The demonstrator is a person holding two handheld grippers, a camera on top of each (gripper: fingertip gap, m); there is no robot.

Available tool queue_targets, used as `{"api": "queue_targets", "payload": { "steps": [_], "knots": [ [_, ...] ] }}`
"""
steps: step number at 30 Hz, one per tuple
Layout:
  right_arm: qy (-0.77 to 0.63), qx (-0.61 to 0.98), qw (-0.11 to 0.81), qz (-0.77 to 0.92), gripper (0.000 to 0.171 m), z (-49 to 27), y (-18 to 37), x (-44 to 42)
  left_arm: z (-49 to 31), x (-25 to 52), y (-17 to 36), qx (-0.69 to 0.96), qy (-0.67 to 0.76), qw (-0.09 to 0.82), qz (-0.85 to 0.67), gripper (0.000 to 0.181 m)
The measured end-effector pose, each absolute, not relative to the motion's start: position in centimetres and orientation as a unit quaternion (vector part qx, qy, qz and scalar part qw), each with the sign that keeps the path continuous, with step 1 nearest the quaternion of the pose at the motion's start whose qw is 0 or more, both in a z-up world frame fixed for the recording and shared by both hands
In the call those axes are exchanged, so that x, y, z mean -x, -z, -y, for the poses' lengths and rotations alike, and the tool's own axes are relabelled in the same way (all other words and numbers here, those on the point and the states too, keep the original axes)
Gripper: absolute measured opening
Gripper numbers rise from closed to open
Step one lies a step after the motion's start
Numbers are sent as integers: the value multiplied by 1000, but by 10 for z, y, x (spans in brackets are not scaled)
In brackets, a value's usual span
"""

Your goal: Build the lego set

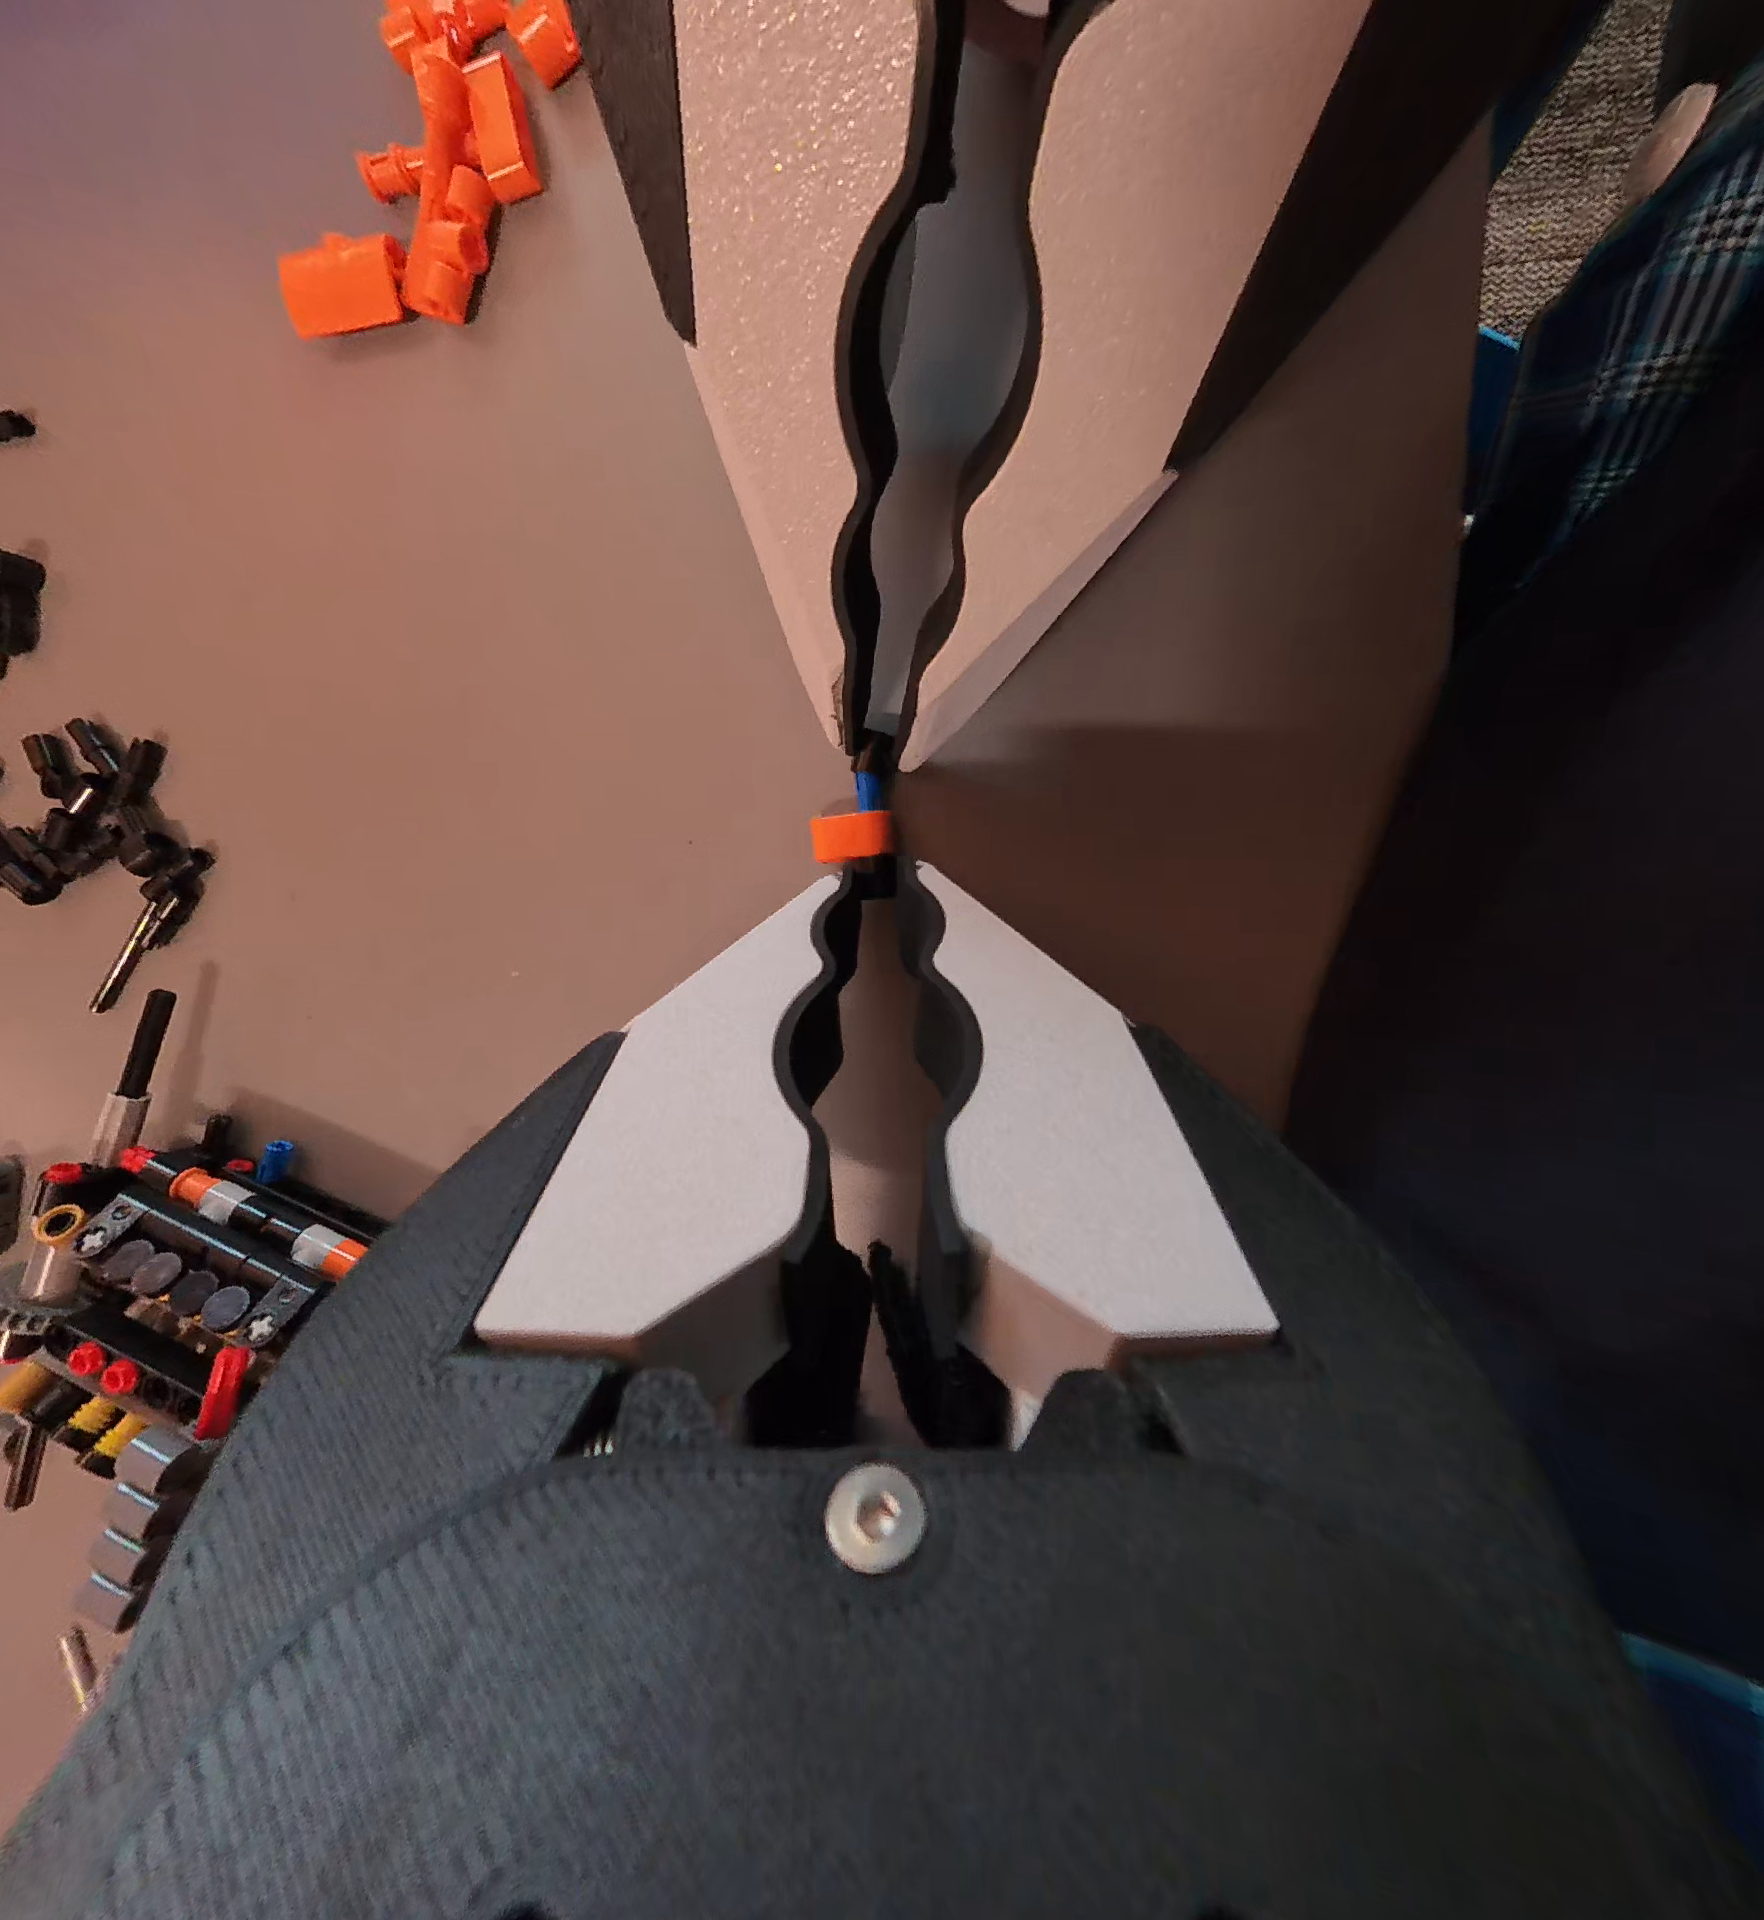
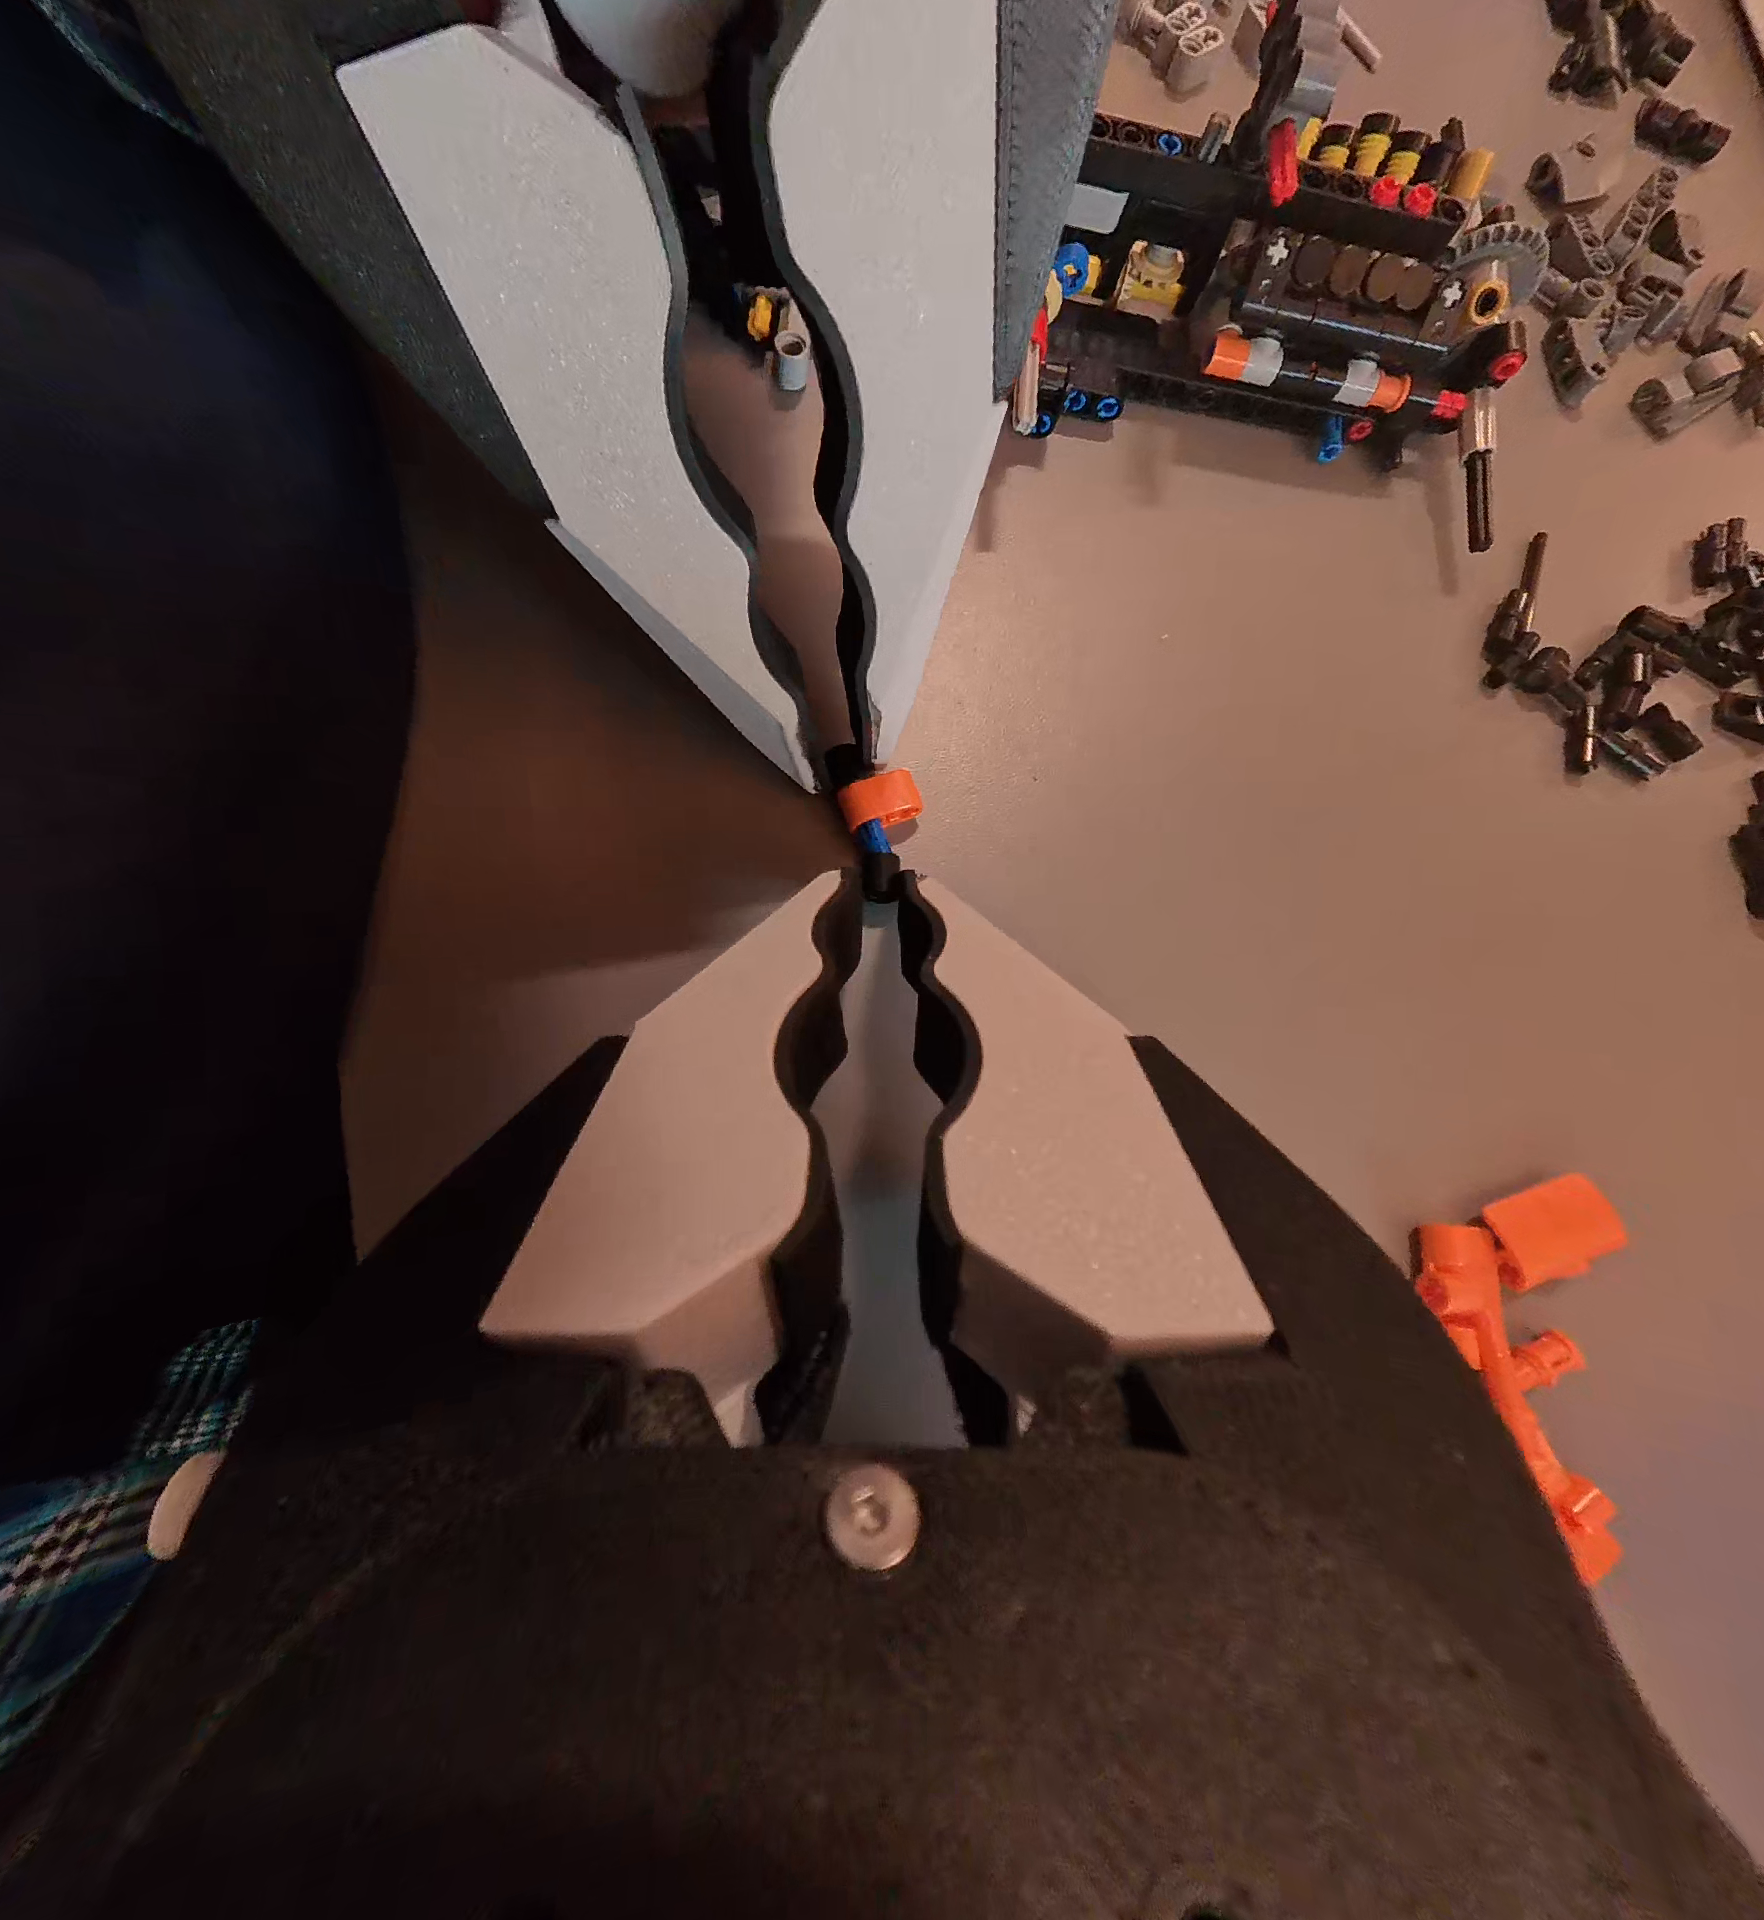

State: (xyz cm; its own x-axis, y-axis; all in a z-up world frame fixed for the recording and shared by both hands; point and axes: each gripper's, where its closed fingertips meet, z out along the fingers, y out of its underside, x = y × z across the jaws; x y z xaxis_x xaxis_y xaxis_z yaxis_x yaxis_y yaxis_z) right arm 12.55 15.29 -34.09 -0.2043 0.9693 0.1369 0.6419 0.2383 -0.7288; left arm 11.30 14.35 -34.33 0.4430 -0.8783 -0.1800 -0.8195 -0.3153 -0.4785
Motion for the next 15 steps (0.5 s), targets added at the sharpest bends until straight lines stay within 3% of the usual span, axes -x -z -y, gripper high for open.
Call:
{"api": "queue_targets", "payload": {
  "steps": [15],
  "knots": [
    [-273,482,309,773,4,-153,340,-124,-142,-113,343,784,51,250,-566,6]
  ]
}}
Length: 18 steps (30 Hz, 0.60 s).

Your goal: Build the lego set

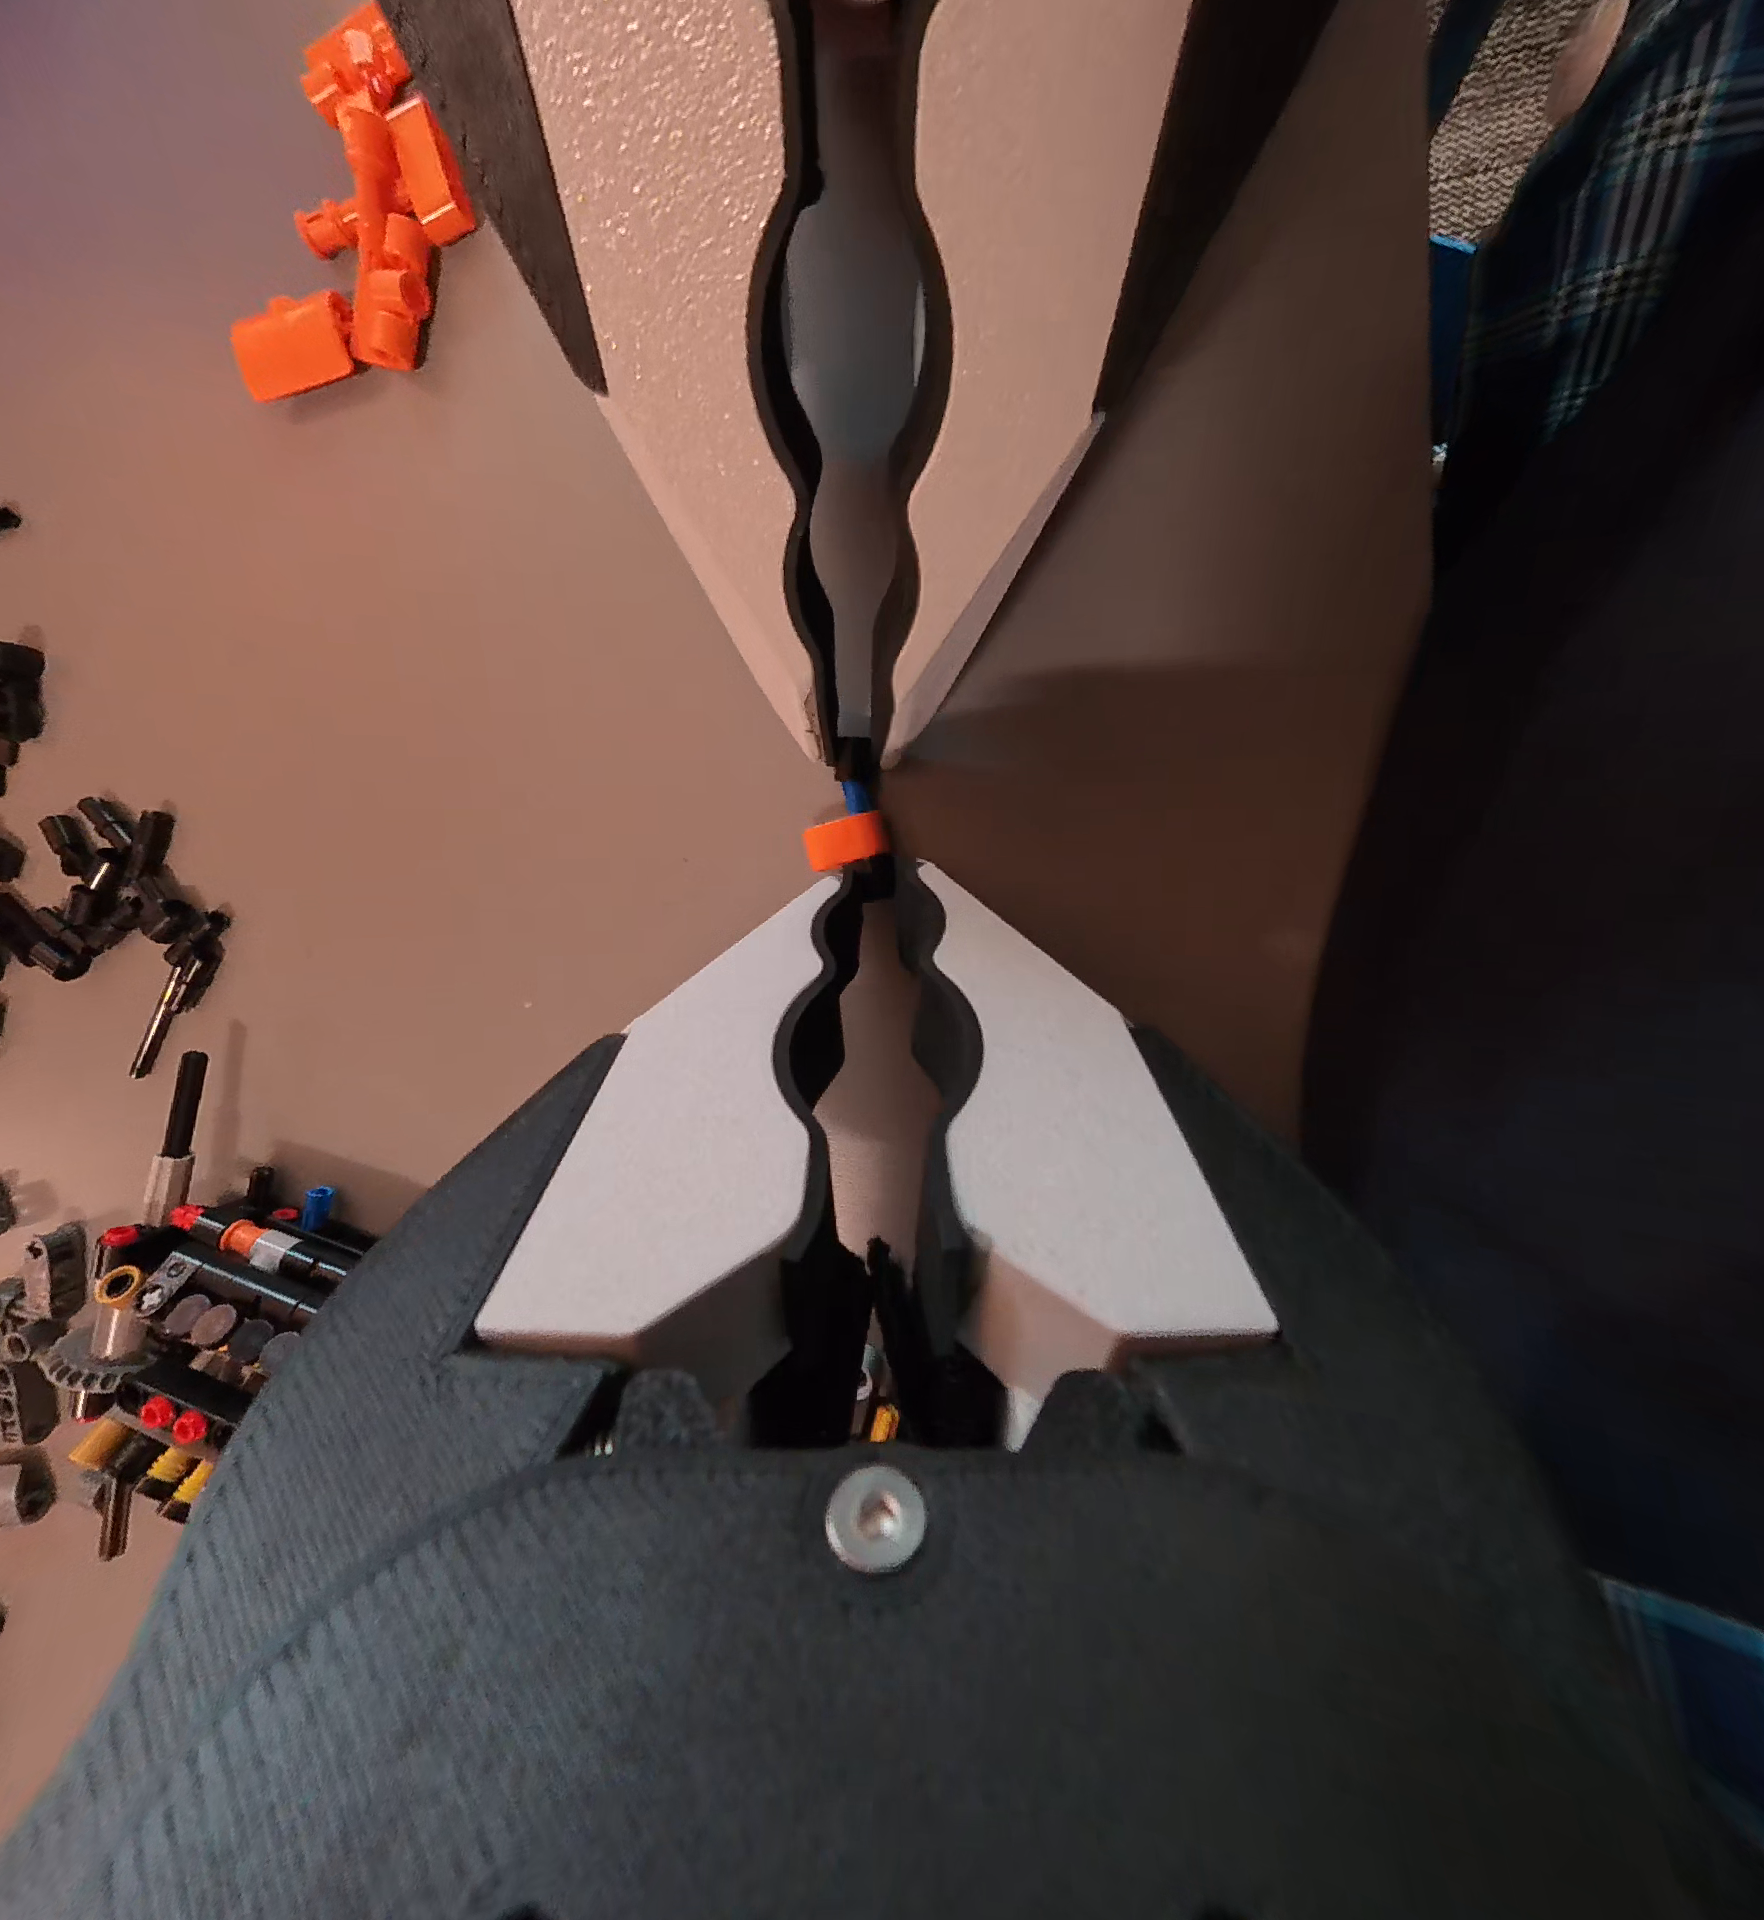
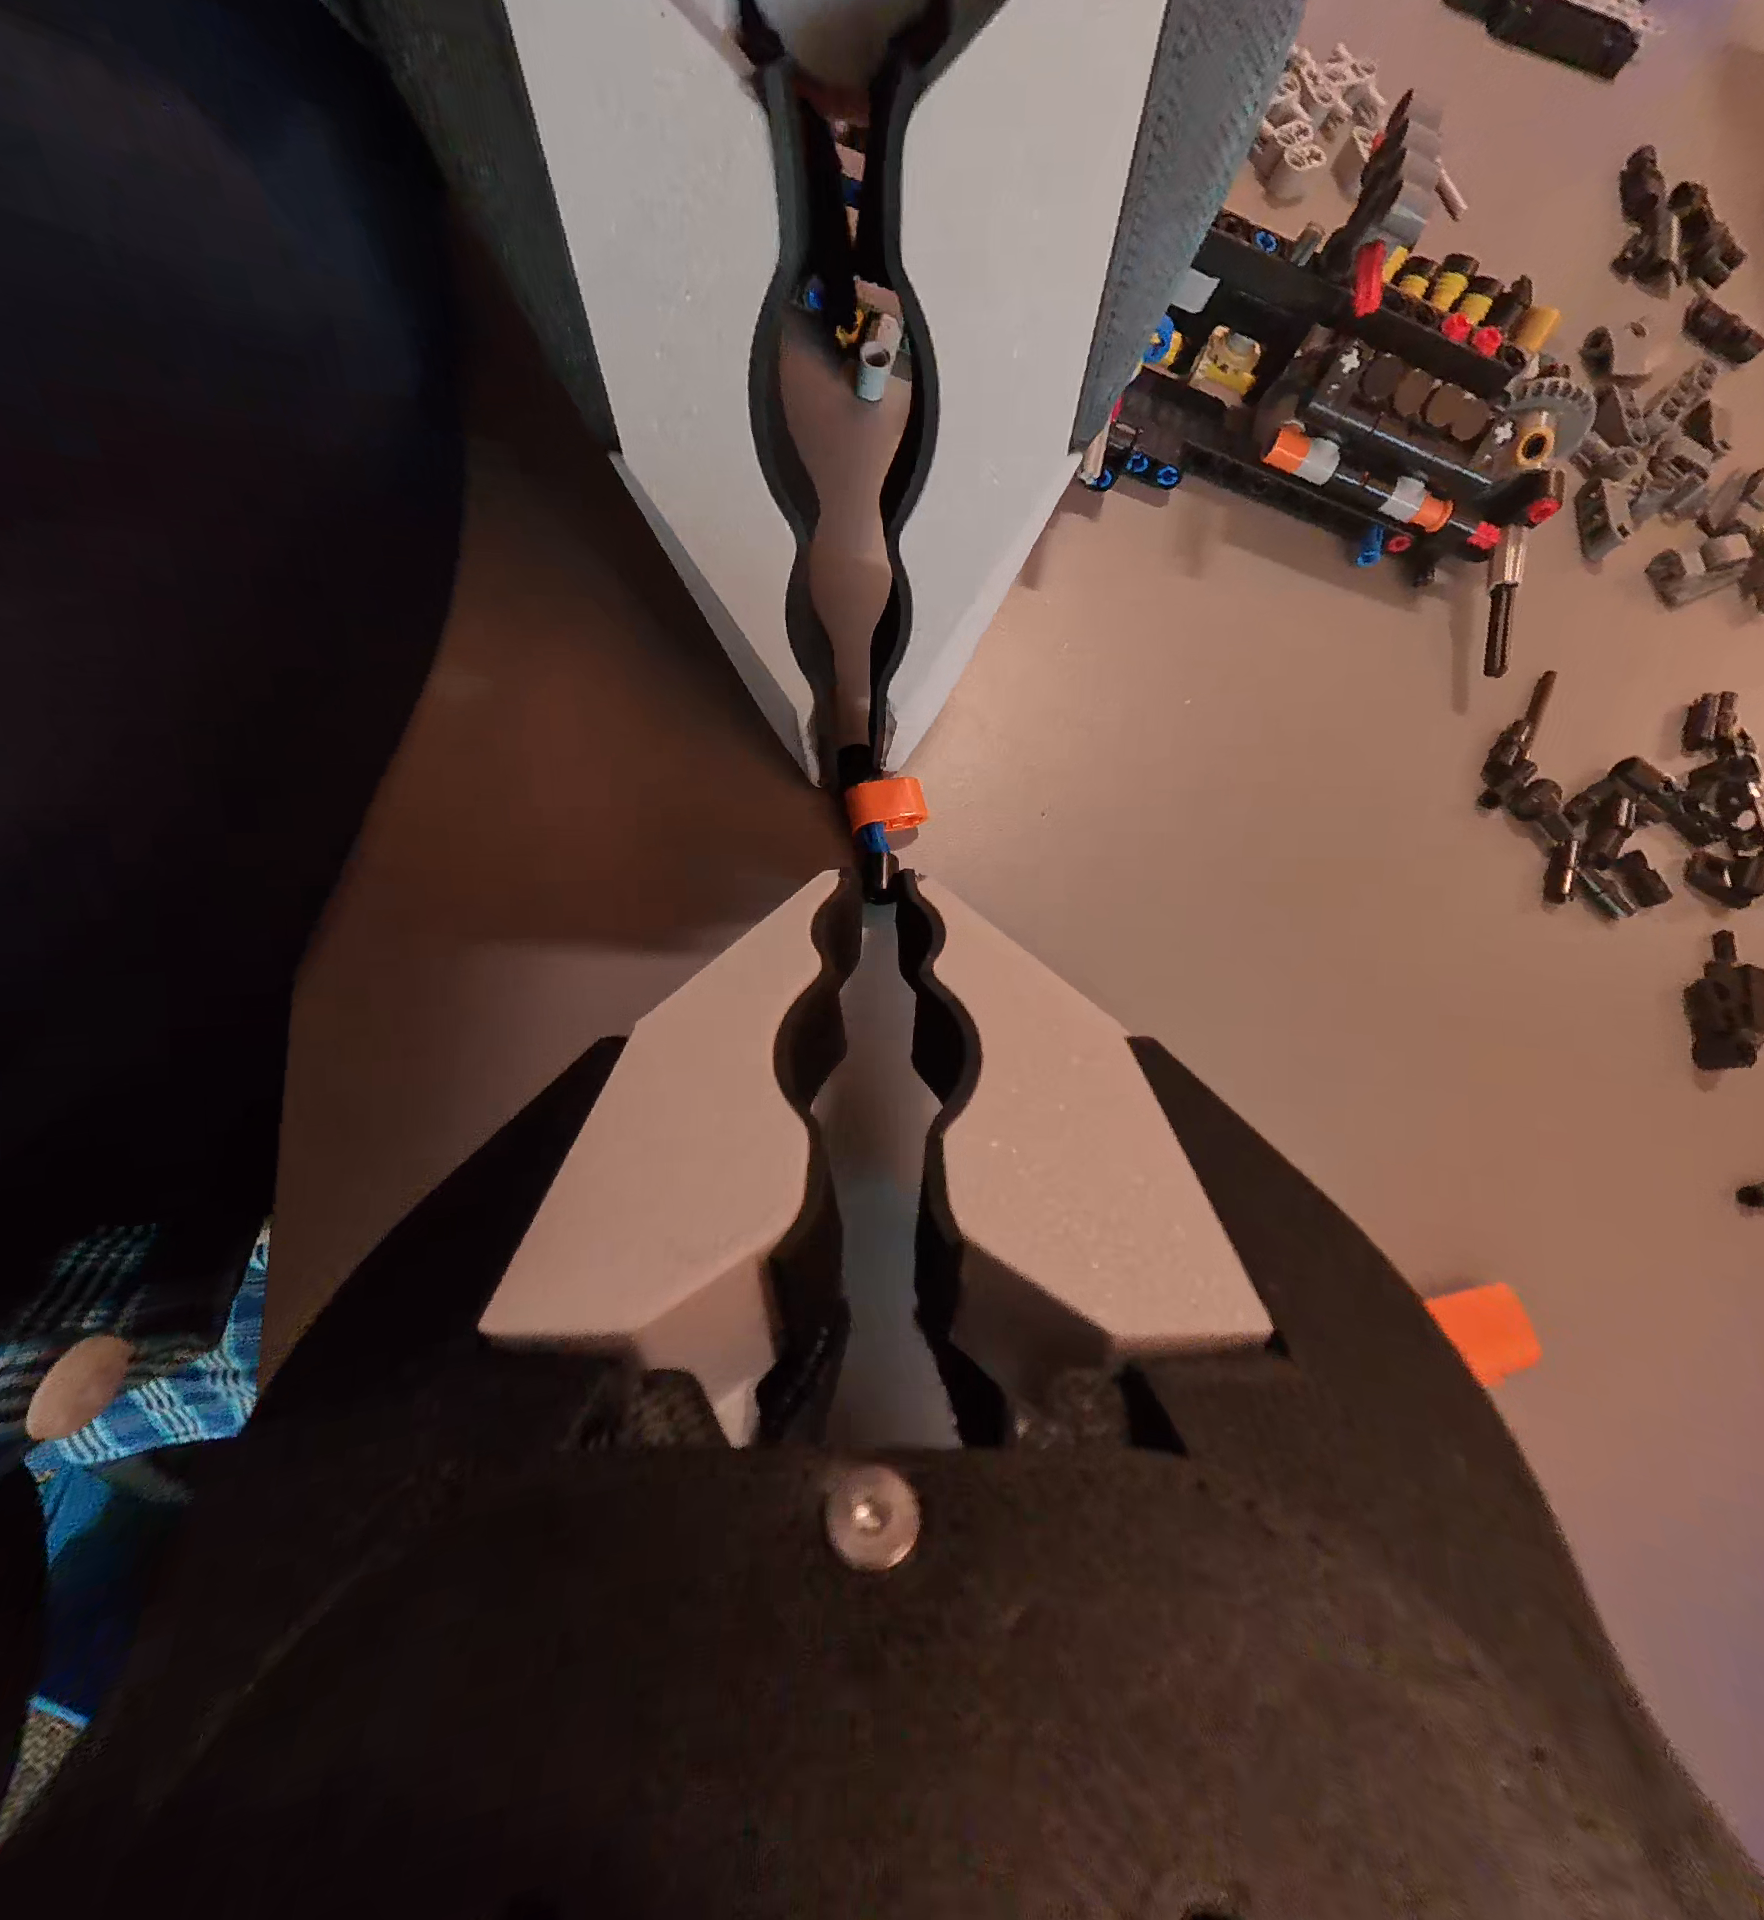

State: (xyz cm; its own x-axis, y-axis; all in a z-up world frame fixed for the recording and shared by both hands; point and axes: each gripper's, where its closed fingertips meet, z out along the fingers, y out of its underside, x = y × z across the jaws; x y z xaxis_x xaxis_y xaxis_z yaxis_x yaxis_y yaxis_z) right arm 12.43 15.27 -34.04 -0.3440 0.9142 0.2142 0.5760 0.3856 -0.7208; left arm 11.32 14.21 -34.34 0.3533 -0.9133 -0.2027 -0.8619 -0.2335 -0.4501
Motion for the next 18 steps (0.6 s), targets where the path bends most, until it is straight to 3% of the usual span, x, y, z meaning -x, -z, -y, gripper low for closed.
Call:
{"api": "queue_targets", "payload": {
  "steps": [18],
  "knots": [
    [-307,403,276,817,4,-144,341,-126,-134,-116,344,755,88,241,-604,5]
  ]
}}
